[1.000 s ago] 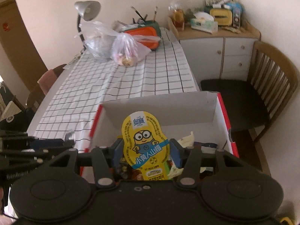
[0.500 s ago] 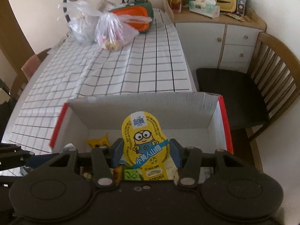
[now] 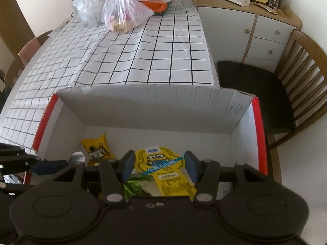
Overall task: Organize snacks
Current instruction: 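Open the left tool over the box while the right tool releases the Minion pouch, then withdraw both tools from the box toward the blue wafer and chocolate triangle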
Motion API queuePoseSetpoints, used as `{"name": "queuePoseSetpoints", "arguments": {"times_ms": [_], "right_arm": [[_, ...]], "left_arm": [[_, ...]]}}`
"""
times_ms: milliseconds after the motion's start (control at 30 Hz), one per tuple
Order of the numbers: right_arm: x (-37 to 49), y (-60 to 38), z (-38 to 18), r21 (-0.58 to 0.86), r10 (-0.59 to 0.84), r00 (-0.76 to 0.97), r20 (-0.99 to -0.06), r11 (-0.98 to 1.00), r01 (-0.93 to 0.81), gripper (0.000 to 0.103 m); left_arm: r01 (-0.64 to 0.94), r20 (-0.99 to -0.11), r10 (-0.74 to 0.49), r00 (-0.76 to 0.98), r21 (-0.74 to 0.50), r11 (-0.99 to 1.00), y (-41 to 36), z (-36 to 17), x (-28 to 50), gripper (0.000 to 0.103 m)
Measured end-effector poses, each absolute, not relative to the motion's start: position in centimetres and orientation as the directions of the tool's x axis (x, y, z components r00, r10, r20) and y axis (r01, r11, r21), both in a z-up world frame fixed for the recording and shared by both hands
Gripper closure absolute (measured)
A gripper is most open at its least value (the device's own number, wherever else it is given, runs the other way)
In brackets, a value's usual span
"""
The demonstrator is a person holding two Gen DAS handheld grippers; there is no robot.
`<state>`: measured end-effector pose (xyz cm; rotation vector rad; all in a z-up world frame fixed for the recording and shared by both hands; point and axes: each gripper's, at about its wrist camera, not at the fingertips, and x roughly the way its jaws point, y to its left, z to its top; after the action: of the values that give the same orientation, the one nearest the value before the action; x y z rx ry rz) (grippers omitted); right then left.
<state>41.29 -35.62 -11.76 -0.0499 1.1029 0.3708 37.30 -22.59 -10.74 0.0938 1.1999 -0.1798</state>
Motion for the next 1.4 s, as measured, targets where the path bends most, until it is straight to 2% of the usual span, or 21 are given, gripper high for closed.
{"name": "queuePoseSetpoints", "arguments": {"times_ms": [200,267,400,733,833,900,967,1133,1267,1400], "right_arm": [[41.0,-35.8,-11.6,0.146,0.276,0.398,-0.875,0.934,-0.327,0.050],[40.8,-36.0,-11.3,0.148,0.281,0.408,-0.869,0.933,-0.328,0.045],[40.5,-36.4,-10.5,0.156,0.295,0.427,-0.855,0.931,-0.331,0.043],[38.1,-37.0,-8.0,0.192,0.358,0.452,-0.817,0.908,-0.372,0.039],[36.9,-37.0,-7.1,0.191,0.372,0.467,-0.802,0.901,-0.390,0.035],[36.1,-37.1,-6.4,0.196,0.384,0.475,-0.791,0.896,-0.398,0.032],[35.4,-37.3,-5.8,0.205,0.397,0.482,-0.781,0.892,-0.402,0.030],[33.5,-37.8,-4.6,0.233,0.432,0.497,-0.753,0.881,-0.411,0.025],[31.8,-37.6,-3.4,0.233,0.449,0.520,-0.727,0.873,-0.429,0.016],[30.2,-37.2,-2.4,0.239,0.471,0.532,-0.704,0.862,-0.447,0.013]], "left_arm": [[0.185,-0.931,-0.083,0.354,-0.017,0.983,-22.8,-10.8,37.4,0.078],[0.180,-0.930,-0.086,0.357,-0.022,0.983,-22.7,-10.8,37.4,0.078],[0.173,-0.924,-0.097,0.370,-0.035,0.984,-22.4,-10.6,37.1,0.078],[0.131,-0.888,-0.102,0.448,-0.047,0.990,-21.3,-8.2,35.2,0.073],[0.120,-0.874,-0.106,0.474,-0.055,0.991,-20.8,-7.3,34.5,0.072],[0.114,-0.864,-0.111,0.492,-0.062,0.992,-20.5,-6.7,34.0,0.066],[0.108,-0.850,-0.116,0.514,-0.070,0.992,-20.3,-5.9,33.2,0.052],[0.111,-0.818,-0.128,0.560,-0.079,0.991,-19.8,-4.1,31.6,0.051],[0.104,-0.796,-0.131,0.591,-0.086,0.991,-19.3,-3.0,30.2,0.048],[0.107,-0.772,-0.140,0.620,-0.094,0.990,-18.6,-1.9,28.5,0.044]]}}
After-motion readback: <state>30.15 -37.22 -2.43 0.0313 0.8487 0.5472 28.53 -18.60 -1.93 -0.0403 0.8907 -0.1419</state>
